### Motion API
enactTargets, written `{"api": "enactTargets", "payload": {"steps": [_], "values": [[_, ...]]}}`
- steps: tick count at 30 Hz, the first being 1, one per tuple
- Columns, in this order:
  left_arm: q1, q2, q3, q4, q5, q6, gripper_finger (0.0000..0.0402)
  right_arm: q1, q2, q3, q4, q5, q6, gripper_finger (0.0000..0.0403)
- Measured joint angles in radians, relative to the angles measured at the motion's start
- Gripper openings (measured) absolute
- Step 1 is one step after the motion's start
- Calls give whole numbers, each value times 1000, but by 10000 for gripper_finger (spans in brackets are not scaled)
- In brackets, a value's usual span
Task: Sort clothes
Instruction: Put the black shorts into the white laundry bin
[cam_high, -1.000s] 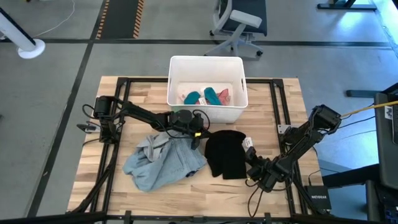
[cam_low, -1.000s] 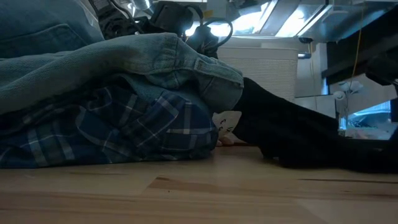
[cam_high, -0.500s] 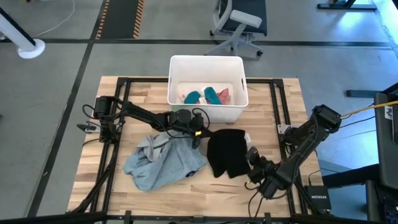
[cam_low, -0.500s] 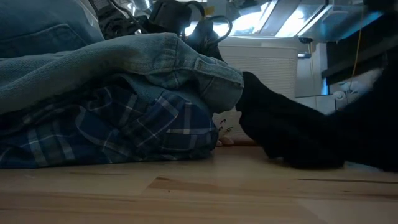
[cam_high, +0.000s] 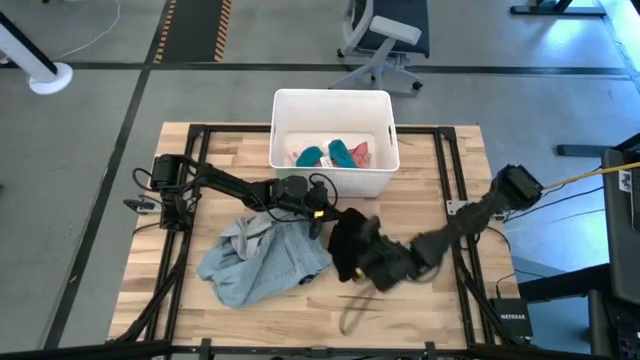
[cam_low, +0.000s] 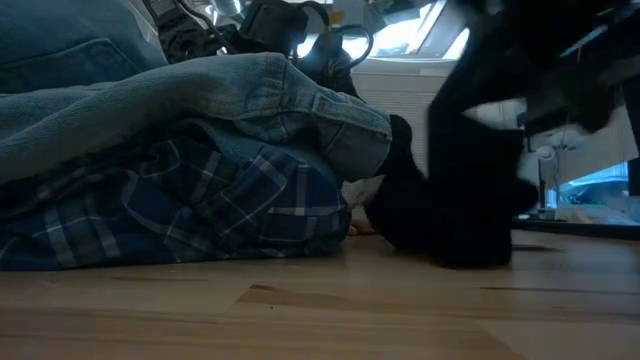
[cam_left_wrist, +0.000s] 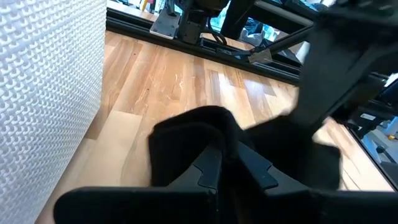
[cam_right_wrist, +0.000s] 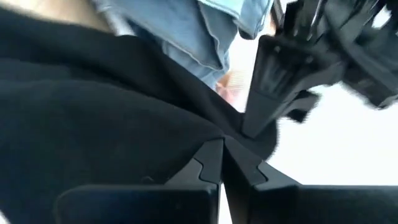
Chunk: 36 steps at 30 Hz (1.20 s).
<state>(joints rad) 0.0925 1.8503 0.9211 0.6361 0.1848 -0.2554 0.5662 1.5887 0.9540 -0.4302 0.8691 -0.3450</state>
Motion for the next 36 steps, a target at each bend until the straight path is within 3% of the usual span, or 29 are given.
{"api": "enactTargets", "payload": {"steps": [7,16,20,28,36], "values": [[0,0,0,-16,3,9,15,-160,0,-26,120,-167,129,44],[0,0,1,-18,58,28,15,-180,-1,-25,69,-242,161,182],[0,0,1,-14,101,33,15,-180,-2,-25,3,-278,228,224],[-28,0,1,-17,174,112,15,-180,-2,-25,2,-143,244,238],[-64,0,1,5,197,236,15,-180,-2,-25,196,-344,104,239]]}}
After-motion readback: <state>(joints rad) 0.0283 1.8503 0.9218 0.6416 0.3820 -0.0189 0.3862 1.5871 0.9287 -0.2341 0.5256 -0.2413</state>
